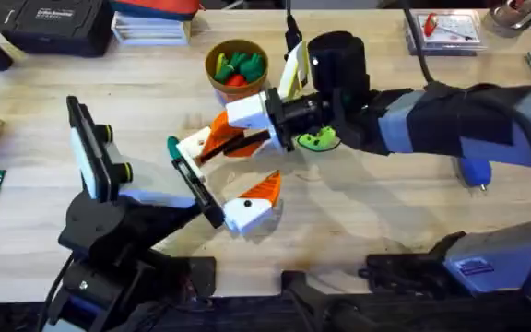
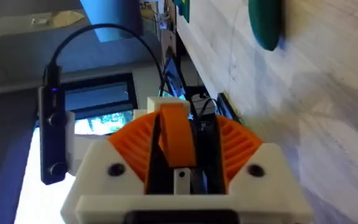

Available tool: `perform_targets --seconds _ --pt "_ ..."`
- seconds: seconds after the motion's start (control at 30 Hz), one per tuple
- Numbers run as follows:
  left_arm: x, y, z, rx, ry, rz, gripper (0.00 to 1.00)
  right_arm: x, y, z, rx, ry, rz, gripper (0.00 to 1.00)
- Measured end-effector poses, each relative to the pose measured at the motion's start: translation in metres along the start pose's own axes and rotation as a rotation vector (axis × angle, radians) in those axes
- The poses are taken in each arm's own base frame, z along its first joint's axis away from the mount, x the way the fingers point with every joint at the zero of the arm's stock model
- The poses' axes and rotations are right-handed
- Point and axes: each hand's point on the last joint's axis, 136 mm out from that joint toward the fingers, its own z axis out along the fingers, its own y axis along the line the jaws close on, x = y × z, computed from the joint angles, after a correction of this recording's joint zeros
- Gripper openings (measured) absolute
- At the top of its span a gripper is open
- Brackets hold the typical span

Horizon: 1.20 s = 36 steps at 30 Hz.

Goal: Pick up the gripper from the table and insert it into the empty holder that is missing its gripper. Then pick up a screw, insert it into the mounting hole, and use the screwdriver to tighten it. Finally, clean up the table by picking up the vegetable and placing it into the bucket.

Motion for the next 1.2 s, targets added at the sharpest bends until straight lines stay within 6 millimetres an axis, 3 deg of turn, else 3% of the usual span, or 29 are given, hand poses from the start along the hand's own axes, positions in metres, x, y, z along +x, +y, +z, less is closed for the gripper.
perform_targets --seconds 0.13,0.27,0.33,0.43,0.67,0.87,1.07,1.1,1.2 --pt "0.0 0.0 0.0 -0.001 -0.002 0.015 0.985 0.0 -0.004 0.0 0.006 0.001 0.013 0.669" --pt "-0.002 0.0 0.0 -0.002 -0.006 0.027 0.986 -0.001 -0.009 -0.002 0.012 0.001 0.03 0.907" --pt "0.002 -0.009 0.0 0.053 0.008 0.023 0.986 0.0 -0.006 -0.002 -0.001 0.015 0.017 0.987" --pt "0.005 -0.024 0.0 0.129 0.024 0.023 0.986 0.005 -0.004 -0.001 -0.014 0.043 0.008 0.993" --pt "0.007 -0.031 -0.001 0.172 0.035 0.021 0.986 0.001 -0.004 -0.007 -0.021 0.034 -0.004 0.994" --pt "0.007 -0.032 -0.002 0.176 0.036 0.021 0.986 -0.024 -0.01 -0.021 0.013 -0.081 -0.059 0.994" --pt "0.007 -0.032 -0.002 0.176 0.036 0.021 0.986 -0.049 -0.012 -0.065 0.155 -0.274 -0.089 0.994" --pt "0.007 -0.032 -0.002 0.176 0.036 0.021 0.986 -0.047 -0.017 -0.093 0.31 -0.347 -0.094 0.994" --pt "0.007 -0.032 -0.002 0.177 0.036 0.021 0.986 -0.037 -0.021 -0.114 0.488 -0.394 -0.135 0.994"
